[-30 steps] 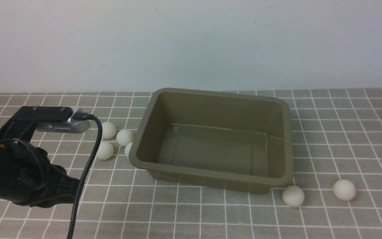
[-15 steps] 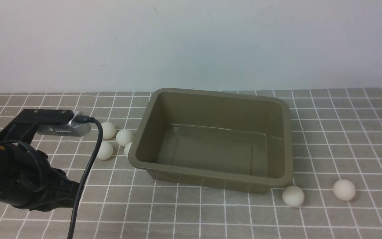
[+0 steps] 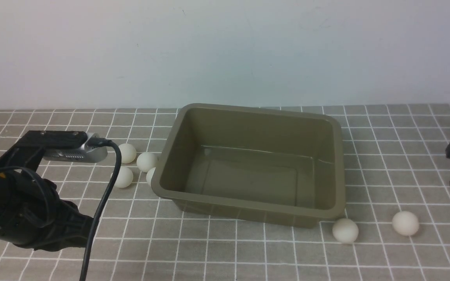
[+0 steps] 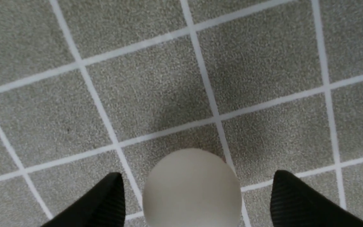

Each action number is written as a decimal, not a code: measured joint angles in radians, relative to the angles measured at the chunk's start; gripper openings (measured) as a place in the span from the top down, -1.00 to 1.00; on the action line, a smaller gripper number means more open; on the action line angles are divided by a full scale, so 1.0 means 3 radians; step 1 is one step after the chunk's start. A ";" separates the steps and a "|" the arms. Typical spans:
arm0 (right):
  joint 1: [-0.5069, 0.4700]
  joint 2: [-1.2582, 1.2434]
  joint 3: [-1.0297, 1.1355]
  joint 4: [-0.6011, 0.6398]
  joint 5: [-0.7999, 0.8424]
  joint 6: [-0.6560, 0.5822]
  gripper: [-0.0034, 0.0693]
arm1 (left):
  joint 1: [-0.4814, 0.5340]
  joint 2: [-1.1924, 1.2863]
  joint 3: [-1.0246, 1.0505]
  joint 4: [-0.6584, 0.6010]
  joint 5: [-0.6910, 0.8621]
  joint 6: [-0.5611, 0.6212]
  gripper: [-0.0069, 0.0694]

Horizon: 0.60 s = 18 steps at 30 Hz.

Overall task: Put the table tennis balls into the box on the grey coffee tablecloth.
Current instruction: 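Reach for and grasp a ping pong ball on the table, then release the ping pong ball into the bin and lift the gripper away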

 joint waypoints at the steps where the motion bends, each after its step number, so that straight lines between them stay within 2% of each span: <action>1: 0.0000 0.0003 0.0000 0.0003 0.0000 0.0000 -0.49 | 0.0000 0.0000 0.0000 0.0000 0.0000 0.0000 0.83; 4: 0.0000 0.0004 0.0000 0.0021 0.0003 -0.0067 -0.05 | 0.0000 0.0000 0.0000 0.0000 -0.0006 0.0000 0.83; 8: -0.0001 -0.0008 -0.0004 0.0185 0.0135 -0.0177 -0.09 | 0.0000 0.0000 0.0000 0.0000 -0.0020 0.0000 0.83; 11: 0.0027 -0.0119 -0.0004 0.0479 0.0240 -0.0364 -0.09 | 0.0000 0.0000 0.0000 0.0000 -0.0024 0.0000 0.83; 15: 0.0472 -0.0619 -0.0004 0.1072 0.0245 -0.0699 -0.09 | 0.0000 0.0000 0.0000 0.0000 -0.0119 0.0000 0.83; 16: 0.0568 -0.0702 -0.0005 0.1120 0.0232 -0.0714 -0.09 | 0.0000 0.0000 0.0000 0.0000 -0.0136 0.0000 0.83; 18: 0.0955 -0.0851 -0.0008 0.1218 0.0138 -0.0755 -0.09 | 0.0000 0.0000 0.0000 -0.0006 -0.0191 0.0000 0.83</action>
